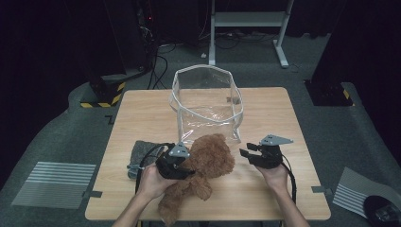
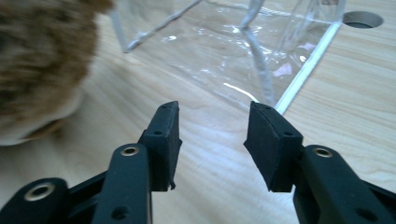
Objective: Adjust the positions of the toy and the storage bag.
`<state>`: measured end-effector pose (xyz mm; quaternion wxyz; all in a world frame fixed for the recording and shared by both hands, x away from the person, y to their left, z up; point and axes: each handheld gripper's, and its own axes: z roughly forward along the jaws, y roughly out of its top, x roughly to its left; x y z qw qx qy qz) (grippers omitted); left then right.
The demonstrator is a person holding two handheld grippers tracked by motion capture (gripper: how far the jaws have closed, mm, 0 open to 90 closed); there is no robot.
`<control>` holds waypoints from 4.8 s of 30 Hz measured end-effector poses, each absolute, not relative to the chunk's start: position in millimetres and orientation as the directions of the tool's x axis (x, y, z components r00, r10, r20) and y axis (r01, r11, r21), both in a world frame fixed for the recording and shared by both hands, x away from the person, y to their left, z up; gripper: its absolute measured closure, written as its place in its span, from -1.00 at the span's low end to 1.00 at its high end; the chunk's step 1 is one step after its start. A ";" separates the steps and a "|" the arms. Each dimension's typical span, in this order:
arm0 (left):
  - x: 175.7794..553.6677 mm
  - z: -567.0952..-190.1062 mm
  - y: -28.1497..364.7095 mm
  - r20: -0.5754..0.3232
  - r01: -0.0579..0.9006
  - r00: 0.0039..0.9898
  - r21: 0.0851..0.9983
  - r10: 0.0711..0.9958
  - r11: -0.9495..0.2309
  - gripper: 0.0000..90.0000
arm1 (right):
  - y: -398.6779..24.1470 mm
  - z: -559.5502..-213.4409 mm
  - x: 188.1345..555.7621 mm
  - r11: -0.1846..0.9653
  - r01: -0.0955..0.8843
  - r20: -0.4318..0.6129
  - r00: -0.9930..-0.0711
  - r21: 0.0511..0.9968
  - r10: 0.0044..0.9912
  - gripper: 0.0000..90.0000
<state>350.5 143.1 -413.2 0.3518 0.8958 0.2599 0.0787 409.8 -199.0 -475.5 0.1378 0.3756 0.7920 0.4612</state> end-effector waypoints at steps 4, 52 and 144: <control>351.9 -413.7 145.5 -0.051 0.419 0.849 0.671 0.525 -0.612 0.46 | -192.6 -479.5 424.0 0.299 0.477 0.114 -0.661 0.826 0.742 0.34; 341.8 -394.6 165.8 -0.075 0.414 0.842 0.726 0.535 -0.549 0.44 | -168.0 -499.3 465.8 0.389 0.460 -0.018 -0.628 0.798 0.778 0.95; 349.7 -305.1 215.1 -0.103 0.425 0.784 0.808 0.612 -0.407 0.44 | -180.0 -519.2 376.3 0.478 0.426 -0.046 -0.708 0.769 0.705 0.01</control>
